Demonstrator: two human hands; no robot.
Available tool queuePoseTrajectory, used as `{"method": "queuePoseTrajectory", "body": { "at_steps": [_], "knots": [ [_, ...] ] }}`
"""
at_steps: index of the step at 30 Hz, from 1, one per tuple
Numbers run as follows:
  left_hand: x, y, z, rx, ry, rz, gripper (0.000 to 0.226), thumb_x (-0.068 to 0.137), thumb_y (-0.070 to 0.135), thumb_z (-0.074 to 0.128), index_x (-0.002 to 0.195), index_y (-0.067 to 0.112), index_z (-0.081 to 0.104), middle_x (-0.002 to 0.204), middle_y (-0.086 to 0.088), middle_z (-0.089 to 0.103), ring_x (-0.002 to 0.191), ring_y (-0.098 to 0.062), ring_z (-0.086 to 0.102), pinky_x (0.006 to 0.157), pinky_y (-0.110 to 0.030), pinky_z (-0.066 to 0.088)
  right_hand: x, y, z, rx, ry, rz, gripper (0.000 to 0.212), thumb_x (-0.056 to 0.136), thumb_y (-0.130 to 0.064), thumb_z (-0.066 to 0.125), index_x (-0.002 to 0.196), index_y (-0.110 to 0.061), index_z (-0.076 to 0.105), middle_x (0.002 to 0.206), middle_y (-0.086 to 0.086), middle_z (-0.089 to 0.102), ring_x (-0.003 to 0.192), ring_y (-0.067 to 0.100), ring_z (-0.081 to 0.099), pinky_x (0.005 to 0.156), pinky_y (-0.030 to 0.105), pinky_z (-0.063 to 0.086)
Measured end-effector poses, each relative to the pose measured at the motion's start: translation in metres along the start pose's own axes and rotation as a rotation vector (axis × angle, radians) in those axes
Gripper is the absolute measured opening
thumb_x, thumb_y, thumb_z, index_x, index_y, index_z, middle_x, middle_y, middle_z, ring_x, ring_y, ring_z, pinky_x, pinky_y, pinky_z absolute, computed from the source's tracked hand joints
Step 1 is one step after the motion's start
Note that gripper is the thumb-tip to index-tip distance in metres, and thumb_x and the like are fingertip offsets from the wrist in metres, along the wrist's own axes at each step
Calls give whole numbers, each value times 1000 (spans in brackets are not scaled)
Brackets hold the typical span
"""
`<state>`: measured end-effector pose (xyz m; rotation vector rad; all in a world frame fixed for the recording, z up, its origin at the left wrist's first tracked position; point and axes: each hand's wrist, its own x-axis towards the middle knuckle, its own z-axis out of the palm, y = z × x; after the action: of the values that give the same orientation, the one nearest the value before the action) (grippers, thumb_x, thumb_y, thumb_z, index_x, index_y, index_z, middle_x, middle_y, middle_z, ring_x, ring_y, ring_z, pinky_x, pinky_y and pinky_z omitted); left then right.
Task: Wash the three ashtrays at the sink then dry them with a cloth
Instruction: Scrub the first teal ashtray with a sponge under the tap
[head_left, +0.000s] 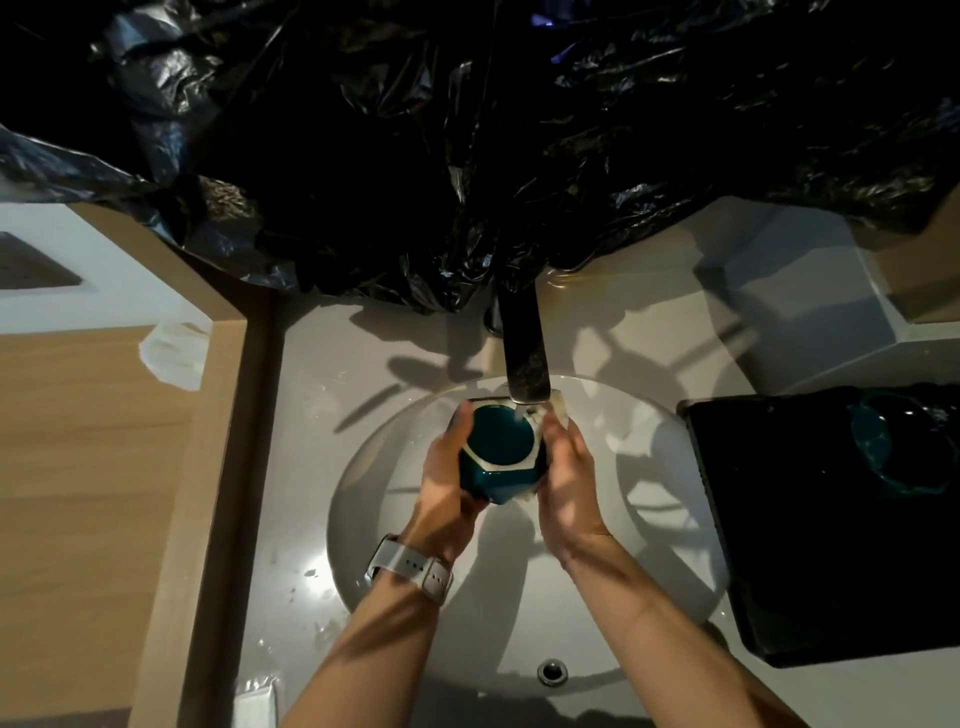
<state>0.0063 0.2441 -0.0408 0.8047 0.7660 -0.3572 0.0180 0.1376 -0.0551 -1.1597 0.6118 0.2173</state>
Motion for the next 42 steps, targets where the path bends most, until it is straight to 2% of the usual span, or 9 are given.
{"method": "queuePoseTrajectory", "body": {
  "at_steps": [5,10,17,20,26,30,35,38,42],
  "knots": [
    [6,7,-14,13,-12,88,43,95,28,54,124,-4,60,103,-21,72,78,-26,73,64,-34,59,-18,14,10,20,-24,21,34,98,-36,50,124,-17,59,111,6,71,102,20,69,83,31,56],
    [-7,-8,-27,4,-34,51,34,98,31,51,109,8,73,116,-23,69,105,-40,64,96,-54,42,-2,-4,18,-149,-41,71,37,87,-39,63,104,-7,70,102,18,73,98,35,69,90,47,55],
    [1,-3,-38,52,63,228,44,93,39,58,122,7,66,119,-21,68,107,-37,66,85,-49,54,-19,10,3,-150,-292,72,31,98,-42,49,121,-26,62,117,21,64,108,35,62,90,53,49],
    [-2,-11,-32,-51,58,196,41,99,37,48,119,7,67,111,-21,68,94,-34,65,72,-38,50,-30,12,3,-50,-250,119,35,98,-34,50,126,-16,59,120,10,68,114,25,63,99,42,49],
    [-1,-18,-8,-285,132,70,45,99,35,50,130,5,59,111,-17,70,94,-29,67,76,-38,53,-10,-8,25,-211,-109,-32,36,96,-36,54,111,-4,62,98,22,69,91,42,66,77,44,55],
    [9,-10,-2,-351,170,46,43,98,36,52,127,5,61,99,-14,75,85,-26,70,81,-36,53,-40,1,16,-101,-197,-66,31,101,-25,46,126,-13,58,115,7,70,107,19,66,86,27,54],
    [-2,-28,-1,-266,97,91,44,104,33,42,131,2,57,122,-22,66,110,-34,63,91,-40,51,-14,-8,14,-121,-68,33,26,95,-26,58,112,-8,66,103,22,71,99,43,65,93,57,50],
    [-4,-30,0,-210,31,101,39,104,32,42,124,5,62,123,-21,67,116,-36,62,100,-44,47,-15,-7,10,-98,-48,51,28,93,-25,60,115,-8,63,98,14,72,85,28,71,73,34,59],
    [-6,-25,-7,68,31,89,32,100,37,51,119,16,67,115,-8,73,110,-24,67,93,-35,50,-19,-9,1,-106,-49,56,25,91,-18,62,113,-6,60,86,12,68,53,8,62,44,18,45]
  ]
}}
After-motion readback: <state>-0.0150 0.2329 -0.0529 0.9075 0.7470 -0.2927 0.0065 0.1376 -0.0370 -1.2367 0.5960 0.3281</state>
